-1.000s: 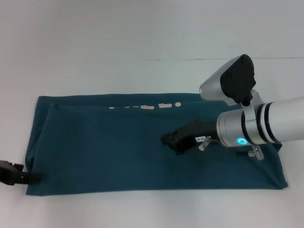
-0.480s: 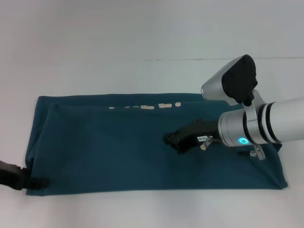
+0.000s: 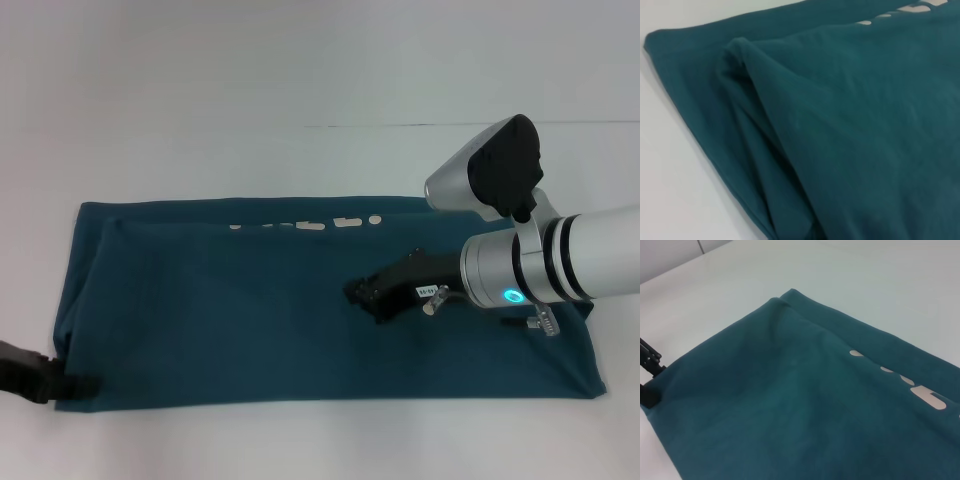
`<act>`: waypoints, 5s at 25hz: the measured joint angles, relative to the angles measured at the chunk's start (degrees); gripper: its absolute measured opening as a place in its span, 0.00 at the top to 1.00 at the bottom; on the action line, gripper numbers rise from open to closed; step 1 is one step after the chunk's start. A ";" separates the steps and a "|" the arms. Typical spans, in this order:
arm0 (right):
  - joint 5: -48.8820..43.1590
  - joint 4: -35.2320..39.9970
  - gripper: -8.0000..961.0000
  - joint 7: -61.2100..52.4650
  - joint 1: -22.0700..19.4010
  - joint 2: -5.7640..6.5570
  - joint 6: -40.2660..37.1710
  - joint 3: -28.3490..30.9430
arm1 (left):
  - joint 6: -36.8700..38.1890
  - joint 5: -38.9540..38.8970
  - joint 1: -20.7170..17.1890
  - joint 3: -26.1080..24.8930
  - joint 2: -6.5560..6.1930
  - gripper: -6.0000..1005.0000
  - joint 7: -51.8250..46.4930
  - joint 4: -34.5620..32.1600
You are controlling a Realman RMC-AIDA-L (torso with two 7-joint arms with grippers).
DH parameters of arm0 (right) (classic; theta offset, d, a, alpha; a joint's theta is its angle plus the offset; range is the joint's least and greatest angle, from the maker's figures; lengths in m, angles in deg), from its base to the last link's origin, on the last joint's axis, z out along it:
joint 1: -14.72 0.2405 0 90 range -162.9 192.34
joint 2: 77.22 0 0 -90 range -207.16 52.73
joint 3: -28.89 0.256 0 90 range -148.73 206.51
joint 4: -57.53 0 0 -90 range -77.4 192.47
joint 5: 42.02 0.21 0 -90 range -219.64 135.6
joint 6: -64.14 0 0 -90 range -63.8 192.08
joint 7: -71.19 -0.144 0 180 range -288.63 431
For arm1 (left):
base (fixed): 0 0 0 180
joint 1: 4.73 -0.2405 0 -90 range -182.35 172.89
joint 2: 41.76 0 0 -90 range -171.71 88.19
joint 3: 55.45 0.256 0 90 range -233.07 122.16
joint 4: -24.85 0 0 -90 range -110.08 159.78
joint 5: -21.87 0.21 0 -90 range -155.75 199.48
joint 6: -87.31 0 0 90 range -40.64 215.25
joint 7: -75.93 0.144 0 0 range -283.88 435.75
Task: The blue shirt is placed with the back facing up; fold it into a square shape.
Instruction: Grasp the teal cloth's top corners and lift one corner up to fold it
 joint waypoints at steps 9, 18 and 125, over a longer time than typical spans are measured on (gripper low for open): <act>0.02 0.00 0.97 0.00 0.00 0.00 -0.02 0.06 | -1.20 0.24 0.01 0.77 0.04 0.55 -0.28 0.57; -0.02 0.00 0.97 0.01 -0.17 0.20 -0.09 0.13 | -0.49 -0.23 0.49 0.89 -0.10 0.84 0.14 1.45; 60.77 -11.82 0.98 57.85 3.64 -0.14 15.30 2.18 | -12.03 -46.42 -3.38 -15.16 3.85 0.88 19.31 18.70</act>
